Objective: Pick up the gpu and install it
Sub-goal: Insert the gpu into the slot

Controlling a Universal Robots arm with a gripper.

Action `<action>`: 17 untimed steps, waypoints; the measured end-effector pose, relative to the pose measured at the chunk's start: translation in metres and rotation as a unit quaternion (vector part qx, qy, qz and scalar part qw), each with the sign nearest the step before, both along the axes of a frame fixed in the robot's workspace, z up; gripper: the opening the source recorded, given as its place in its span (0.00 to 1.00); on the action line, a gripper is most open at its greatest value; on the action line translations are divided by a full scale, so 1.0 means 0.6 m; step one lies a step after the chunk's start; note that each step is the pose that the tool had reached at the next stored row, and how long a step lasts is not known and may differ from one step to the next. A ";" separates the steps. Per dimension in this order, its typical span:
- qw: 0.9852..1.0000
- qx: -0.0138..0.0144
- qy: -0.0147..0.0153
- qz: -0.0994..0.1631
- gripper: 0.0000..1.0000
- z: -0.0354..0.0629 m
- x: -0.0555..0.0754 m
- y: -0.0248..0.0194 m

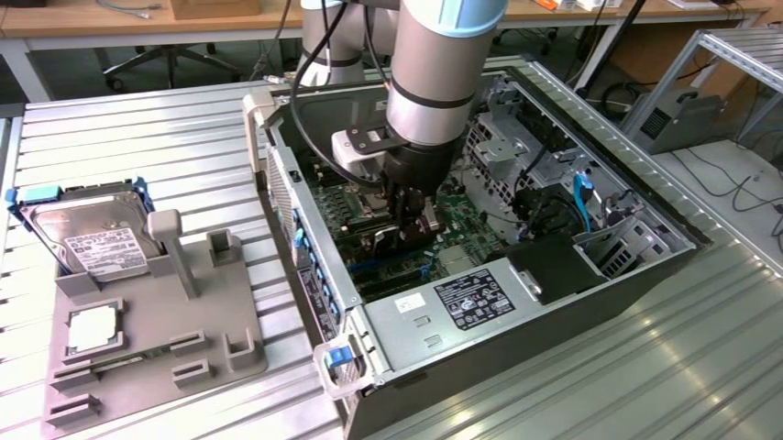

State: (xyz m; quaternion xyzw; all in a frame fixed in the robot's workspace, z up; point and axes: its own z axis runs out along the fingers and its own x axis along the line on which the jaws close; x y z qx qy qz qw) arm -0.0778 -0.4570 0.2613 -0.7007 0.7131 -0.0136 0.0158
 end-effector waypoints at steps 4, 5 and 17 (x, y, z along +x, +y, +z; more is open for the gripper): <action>1.000 0.000 0.000 0.000 0.27 0.000 0.000 0.0000; 1.000 0.000 0.000 0.000 0.27 0.000 0.000 0.0000; 1.000 0.004 0.000 0.000 0.27 -0.003 -0.001 -0.0001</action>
